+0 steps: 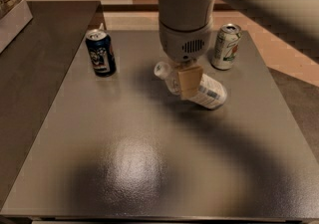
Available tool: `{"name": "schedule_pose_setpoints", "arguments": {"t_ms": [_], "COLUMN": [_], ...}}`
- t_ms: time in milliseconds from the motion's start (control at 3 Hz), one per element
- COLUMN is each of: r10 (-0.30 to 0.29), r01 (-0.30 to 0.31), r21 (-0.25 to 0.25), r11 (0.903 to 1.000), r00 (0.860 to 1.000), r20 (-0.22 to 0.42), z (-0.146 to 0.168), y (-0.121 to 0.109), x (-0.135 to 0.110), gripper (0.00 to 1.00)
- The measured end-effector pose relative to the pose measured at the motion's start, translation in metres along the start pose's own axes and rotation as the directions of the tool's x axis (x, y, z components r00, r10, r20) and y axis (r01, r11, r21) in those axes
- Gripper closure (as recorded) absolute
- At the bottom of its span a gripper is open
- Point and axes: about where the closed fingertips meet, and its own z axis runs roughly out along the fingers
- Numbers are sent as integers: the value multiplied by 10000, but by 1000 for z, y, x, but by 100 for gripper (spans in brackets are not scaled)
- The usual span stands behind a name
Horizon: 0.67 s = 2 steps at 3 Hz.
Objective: Knock blue plastic bottle over
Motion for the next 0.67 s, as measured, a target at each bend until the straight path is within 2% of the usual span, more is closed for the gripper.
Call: {"name": "schedule_pose_setpoints", "arguments": {"t_ms": [333, 667], "r10": [5, 5], "r01": [-7, -7], "r21": [225, 226], "r11": [9997, 9997], "r00": [10000, 10000], "r20": [92, 93], "z": [-2, -2], "y": [-4, -4], "x": [-2, -2], "gripper": [0, 0]}}
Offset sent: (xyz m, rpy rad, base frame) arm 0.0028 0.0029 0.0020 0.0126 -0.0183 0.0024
